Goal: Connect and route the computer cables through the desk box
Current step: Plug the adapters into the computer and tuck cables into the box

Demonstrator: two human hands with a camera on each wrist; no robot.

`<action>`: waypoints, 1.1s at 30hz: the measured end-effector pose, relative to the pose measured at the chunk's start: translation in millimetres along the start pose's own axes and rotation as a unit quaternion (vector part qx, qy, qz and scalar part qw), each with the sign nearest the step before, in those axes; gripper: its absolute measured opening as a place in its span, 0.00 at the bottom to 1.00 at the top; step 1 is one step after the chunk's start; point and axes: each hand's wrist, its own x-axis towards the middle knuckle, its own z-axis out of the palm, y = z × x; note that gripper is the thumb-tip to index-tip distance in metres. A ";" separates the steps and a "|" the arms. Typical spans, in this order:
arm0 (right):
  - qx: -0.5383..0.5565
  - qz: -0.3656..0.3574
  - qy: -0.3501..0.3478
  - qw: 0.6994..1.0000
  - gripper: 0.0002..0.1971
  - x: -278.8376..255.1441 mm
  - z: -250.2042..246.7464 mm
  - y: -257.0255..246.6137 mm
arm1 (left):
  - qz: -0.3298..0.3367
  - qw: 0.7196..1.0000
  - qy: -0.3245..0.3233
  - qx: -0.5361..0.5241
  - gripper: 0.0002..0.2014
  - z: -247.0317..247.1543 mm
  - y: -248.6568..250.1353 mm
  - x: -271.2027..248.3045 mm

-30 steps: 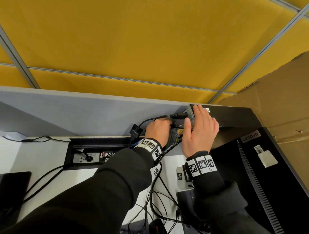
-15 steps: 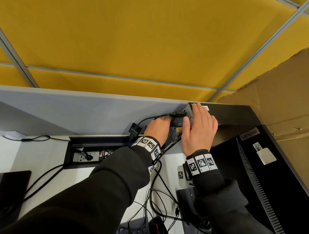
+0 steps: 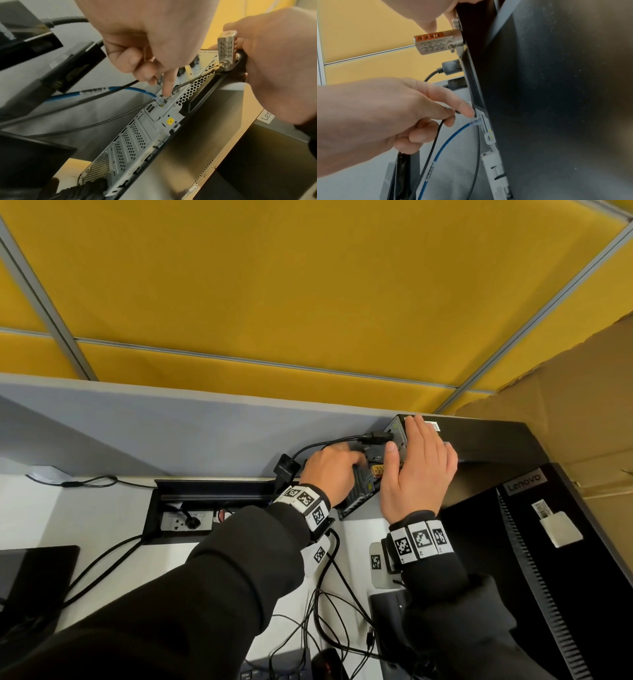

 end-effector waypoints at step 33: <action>0.007 0.005 0.008 1.000 0.27 0.3 1.7 -1.3 | -0.065 0.998 0.013 -0.017 0.19 3.7 5.7 10.8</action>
